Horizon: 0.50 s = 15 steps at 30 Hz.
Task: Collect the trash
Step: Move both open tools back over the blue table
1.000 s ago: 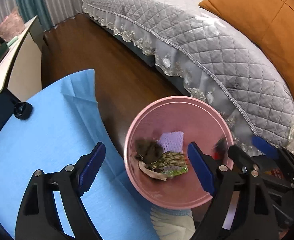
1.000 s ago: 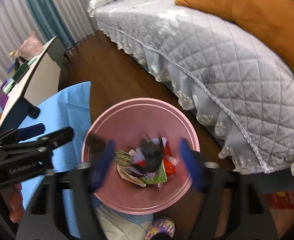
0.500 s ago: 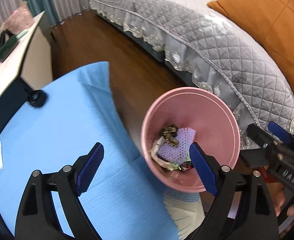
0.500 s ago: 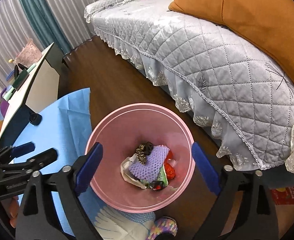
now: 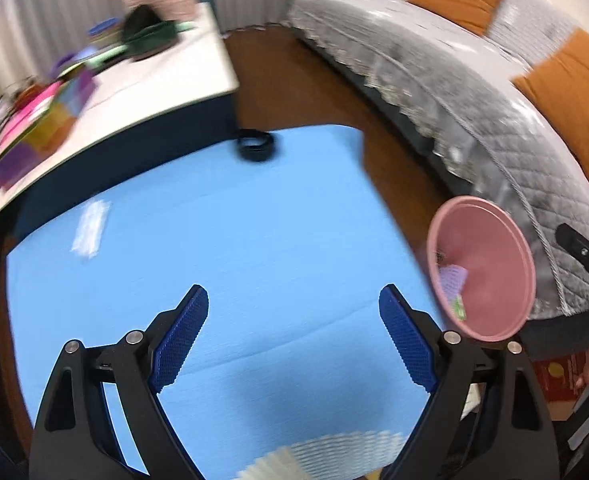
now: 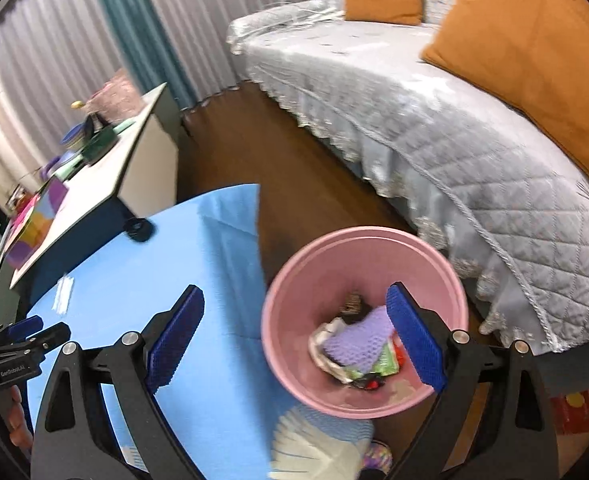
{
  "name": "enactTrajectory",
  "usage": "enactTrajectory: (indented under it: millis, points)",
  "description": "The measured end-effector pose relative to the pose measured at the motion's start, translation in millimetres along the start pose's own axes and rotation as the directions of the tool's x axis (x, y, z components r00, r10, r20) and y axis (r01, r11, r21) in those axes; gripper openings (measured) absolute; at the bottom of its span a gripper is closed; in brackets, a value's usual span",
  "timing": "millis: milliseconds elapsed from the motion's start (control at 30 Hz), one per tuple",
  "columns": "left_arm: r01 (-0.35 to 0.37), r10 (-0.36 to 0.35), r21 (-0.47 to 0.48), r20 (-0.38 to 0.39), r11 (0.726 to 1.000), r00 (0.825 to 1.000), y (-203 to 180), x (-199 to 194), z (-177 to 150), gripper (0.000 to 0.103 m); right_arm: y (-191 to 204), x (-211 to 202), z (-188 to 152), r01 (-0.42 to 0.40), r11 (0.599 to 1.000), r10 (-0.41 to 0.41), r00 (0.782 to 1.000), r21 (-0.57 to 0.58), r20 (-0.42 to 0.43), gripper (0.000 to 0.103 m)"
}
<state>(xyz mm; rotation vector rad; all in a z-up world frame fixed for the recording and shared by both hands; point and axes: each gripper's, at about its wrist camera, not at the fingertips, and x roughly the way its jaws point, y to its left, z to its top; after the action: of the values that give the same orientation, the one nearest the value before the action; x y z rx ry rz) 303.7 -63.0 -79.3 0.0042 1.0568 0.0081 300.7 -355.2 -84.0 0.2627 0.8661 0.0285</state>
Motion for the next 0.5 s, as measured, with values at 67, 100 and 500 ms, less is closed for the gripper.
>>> enactTrajectory:
  millis: [67,100,500]
  points:
    - [-0.032,0.033,-0.033,0.006,0.999,0.999,25,-6,-4,0.085,20,0,0,-0.025,0.999,0.025,1.0,-0.024,0.0,0.091]
    - [-0.045,0.046,-0.048,0.008,0.998,0.999,35,-9,-6,0.085,33,0,-1,-0.043,0.998,0.043,0.999,-0.043,0.002,0.091]
    - [-0.183,0.199,-0.265,0.033,0.947,0.979,177,-43,-35,0.086,152,29,-14,-0.158,0.963,0.148,0.987,-0.216,-0.063,0.091]
